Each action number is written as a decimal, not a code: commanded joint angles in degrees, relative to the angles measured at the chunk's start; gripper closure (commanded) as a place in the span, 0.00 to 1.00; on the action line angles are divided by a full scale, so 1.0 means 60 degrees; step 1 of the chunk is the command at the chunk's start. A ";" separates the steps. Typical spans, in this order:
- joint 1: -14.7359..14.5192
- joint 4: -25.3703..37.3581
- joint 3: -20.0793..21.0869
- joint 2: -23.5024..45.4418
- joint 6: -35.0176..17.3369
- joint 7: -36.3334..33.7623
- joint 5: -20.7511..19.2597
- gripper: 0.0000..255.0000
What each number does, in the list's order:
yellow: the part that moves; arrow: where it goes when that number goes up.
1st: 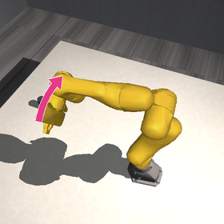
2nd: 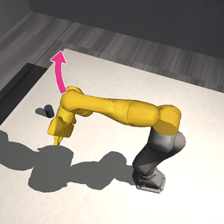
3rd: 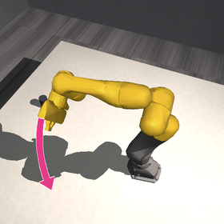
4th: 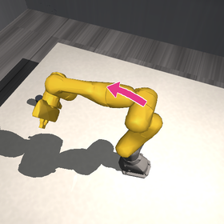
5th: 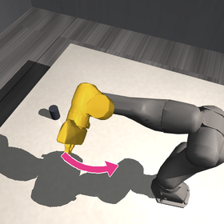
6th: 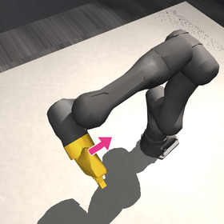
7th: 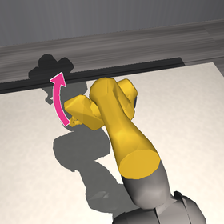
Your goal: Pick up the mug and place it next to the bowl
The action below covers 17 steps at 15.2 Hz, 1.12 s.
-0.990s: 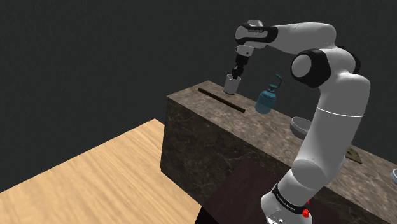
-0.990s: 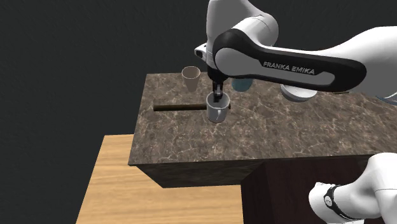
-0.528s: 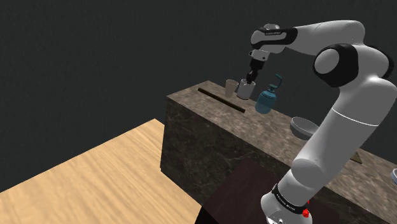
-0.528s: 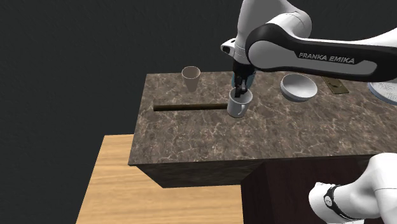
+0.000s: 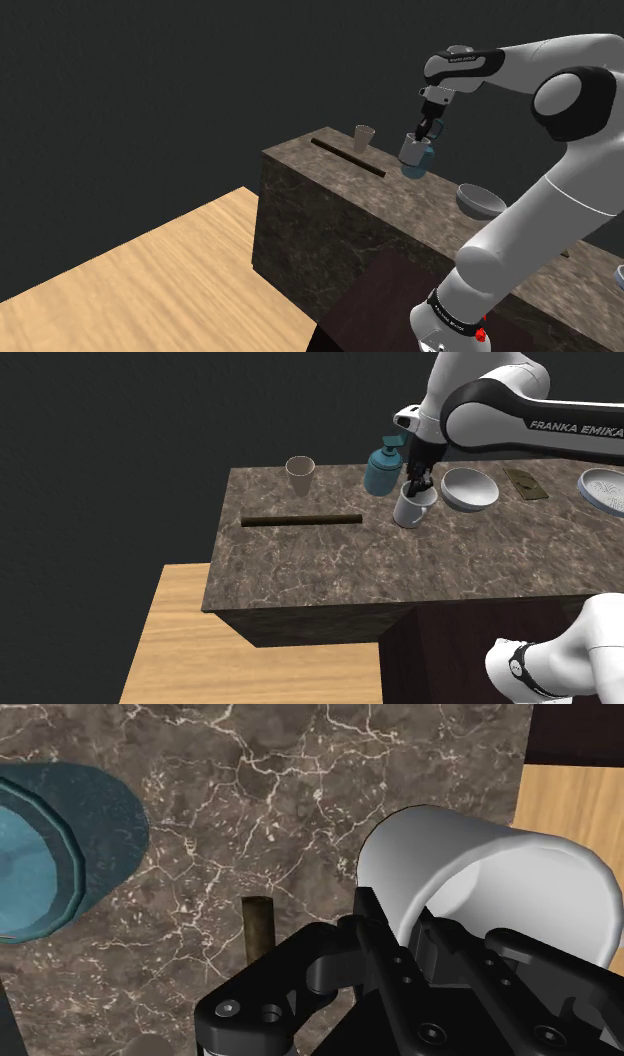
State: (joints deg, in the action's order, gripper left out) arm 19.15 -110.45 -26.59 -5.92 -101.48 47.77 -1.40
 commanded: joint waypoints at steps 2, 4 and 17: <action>0.0263 -0.0524 -0.0251 -0.0550 -0.0038 0.0409 -0.0316 1.00; 0.0456 -0.0789 -0.0444 -0.0862 -0.0033 0.0716 -0.0521 1.00; 0.1139 -0.2028 -0.1268 -0.1546 -0.0736 0.1870 -0.1166 1.00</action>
State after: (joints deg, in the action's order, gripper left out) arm 25.97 -122.05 -34.03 -15.45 -105.08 58.87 -8.45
